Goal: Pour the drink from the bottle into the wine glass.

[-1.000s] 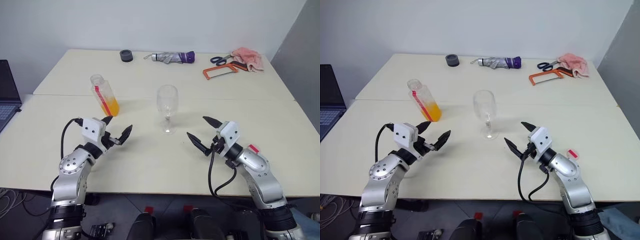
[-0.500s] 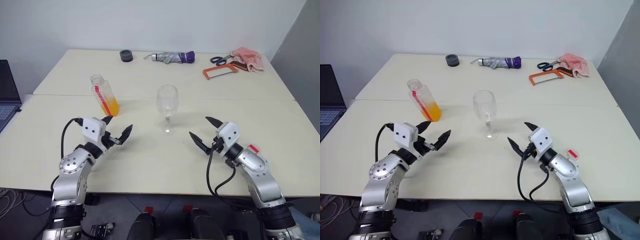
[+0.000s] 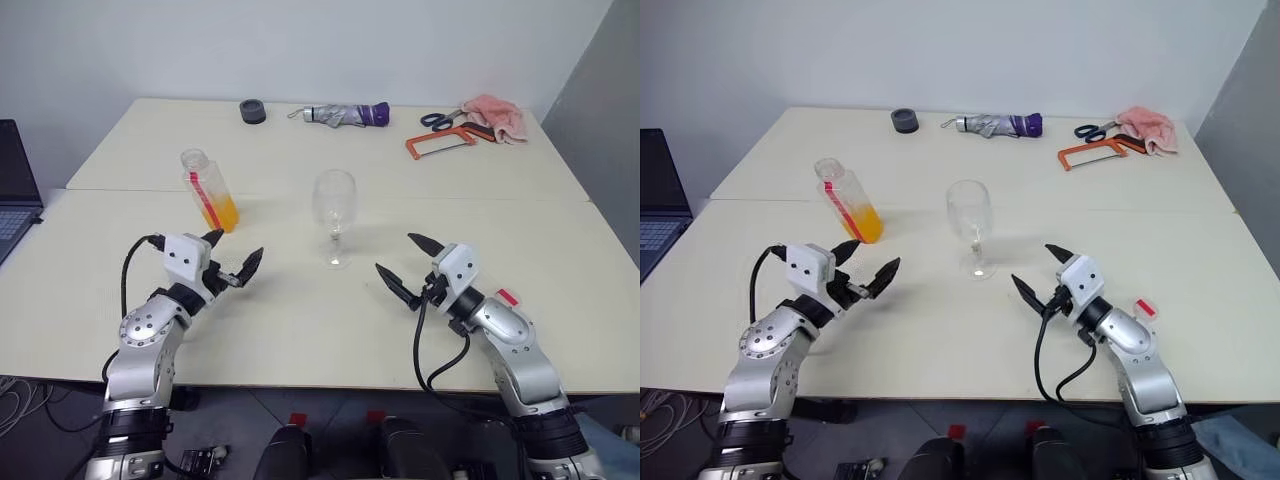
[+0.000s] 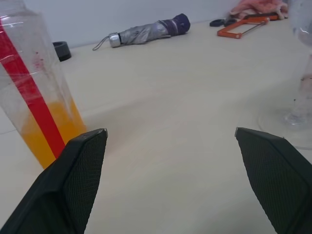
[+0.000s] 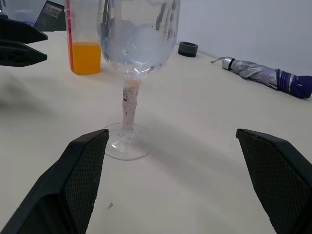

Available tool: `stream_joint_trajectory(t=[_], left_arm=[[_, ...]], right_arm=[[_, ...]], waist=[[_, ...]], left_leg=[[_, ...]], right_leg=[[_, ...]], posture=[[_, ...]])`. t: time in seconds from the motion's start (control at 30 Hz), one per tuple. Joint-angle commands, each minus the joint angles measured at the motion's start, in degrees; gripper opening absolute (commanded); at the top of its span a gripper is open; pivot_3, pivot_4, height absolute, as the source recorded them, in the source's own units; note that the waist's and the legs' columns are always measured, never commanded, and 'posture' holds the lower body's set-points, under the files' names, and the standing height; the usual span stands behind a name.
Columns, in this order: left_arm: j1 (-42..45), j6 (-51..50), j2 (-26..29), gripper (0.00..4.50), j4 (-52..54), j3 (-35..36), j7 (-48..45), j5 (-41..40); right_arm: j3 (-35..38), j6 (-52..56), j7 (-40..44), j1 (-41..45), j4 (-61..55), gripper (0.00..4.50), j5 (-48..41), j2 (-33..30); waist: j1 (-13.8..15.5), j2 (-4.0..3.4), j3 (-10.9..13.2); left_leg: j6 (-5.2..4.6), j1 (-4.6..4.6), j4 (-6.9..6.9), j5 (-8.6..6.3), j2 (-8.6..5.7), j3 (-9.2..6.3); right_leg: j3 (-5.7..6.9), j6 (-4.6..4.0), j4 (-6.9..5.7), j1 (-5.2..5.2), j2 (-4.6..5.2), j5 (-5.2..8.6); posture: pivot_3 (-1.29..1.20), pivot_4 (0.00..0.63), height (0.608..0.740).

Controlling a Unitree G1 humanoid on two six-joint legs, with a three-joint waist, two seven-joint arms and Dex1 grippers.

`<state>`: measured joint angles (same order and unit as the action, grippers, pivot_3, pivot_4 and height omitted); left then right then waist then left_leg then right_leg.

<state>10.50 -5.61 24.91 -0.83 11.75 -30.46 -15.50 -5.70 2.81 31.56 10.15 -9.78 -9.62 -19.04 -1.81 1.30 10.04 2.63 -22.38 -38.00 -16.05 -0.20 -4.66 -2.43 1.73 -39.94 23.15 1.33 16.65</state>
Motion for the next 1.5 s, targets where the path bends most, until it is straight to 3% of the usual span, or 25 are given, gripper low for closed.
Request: stream_joint_trajectory(t=[0.03, 0.53, 1.5], left_arm=[[0.95, 1.56, 0.09, 4.50, 0.24, 2.11, 2.08, 0.01], [3.50, 0.73, 0.30, 4.50, -4.22, 5.88, 9.07, -0.05], [6.30, 1.24, 2.10, 4.50, -7.95, 6.75, 9.22, 0.01]], right_arm=[[0.74, -0.67, 0.52, 0.75, -2.39, 4.45, -1.23, 0.21], [-2.35, 7.81, 7.64, 0.71, -9.53, 4.45, -7.77, -1.62], [-2.59, 12.04, 10.31, 1.25, -13.06, 4.45, -9.66, -2.50]], waist=[[0.00, 0.00, 0.00], [0.00, 0.00, 0.00], [0.00, 0.01, 0.00]], left_leg=[[0.00, 0.00, 0.00, 0.00, 0.00, 0.00], [0.00, 0.00, 0.00, 0.00, -0.01, -0.02], [0.00, 0.00, -0.01, 0.00, -0.02, -0.02]], right_leg=[[0.00, 0.00, 0.00, 0.00, 0.00, 0.00], [0.01, 0.00, 0.00, 0.00, 0.00, 0.00], [0.02, 0.00, 0.00, 0.00, 0.01, 0.00]], posture=[[0.00, 0.150, 0.740], [0.00, 0.150, 0.740], [0.00, 0.150, 0.740]])
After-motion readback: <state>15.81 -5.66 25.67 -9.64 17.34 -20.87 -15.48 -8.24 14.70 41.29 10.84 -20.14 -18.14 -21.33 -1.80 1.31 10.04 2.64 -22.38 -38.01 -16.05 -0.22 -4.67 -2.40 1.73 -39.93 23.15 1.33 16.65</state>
